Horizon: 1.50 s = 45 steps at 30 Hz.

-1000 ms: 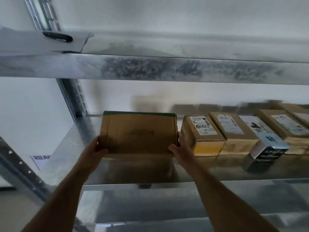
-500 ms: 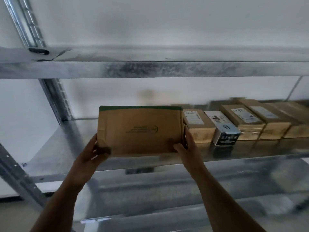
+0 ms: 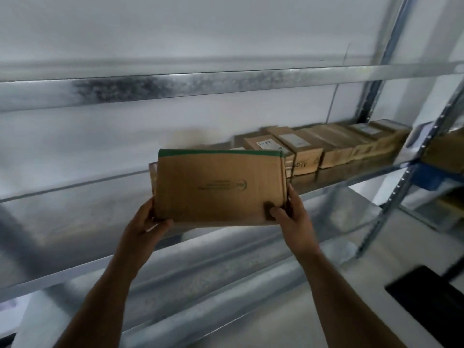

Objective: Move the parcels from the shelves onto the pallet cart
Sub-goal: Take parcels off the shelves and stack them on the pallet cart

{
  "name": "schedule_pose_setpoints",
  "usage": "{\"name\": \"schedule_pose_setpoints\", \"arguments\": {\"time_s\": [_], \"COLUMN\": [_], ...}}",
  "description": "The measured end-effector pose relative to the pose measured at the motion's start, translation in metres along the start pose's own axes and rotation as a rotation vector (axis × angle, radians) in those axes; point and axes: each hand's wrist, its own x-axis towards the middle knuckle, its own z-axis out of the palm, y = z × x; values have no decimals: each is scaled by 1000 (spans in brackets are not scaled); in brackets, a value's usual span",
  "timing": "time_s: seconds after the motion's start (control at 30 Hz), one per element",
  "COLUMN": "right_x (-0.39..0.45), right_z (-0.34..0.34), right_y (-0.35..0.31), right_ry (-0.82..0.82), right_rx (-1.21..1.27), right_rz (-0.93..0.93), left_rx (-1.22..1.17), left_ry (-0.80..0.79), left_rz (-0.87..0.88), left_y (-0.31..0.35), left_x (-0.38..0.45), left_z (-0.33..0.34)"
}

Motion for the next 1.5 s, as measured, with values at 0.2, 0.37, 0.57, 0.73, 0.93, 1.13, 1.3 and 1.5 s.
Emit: {"name": "schedule_pose_setpoints", "arguments": {"time_s": [0.2, 0.37, 0.57, 0.73, 0.93, 1.13, 1.3, 1.5], "right_x": [-10, -7, 4, 24, 44, 51, 57, 76], "right_z": [-69, -130, -210, -270, -312, -348, -378, -425], "right_y": [19, 36, 55, 62, 61, 65, 69, 85], "right_ry": [246, 405, 606, 757, 956, 1061, 1094, 1121], "right_rx": [-48, -71, -128, -189, -220, -281, -324, -301], "right_rz": [33, 92, 142, 187, 222, 226, 182, 137], "left_rx": [-83, -104, -186, -255, -308, -329, -331, -361], "left_ry": [-139, -321, -522, -617, -758, -828, -887, -908], "left_rz": [-17, -38, -30, 25, 35, 114, 186, 172], "left_y": [17, 28, 40, 56, 79, 96, 107, 123], "left_x": [16, 47, 93, 128, 169, 185, 192, 209], "left_z": [81, 153, 264, 349, 425, 481, 520, 576]}}
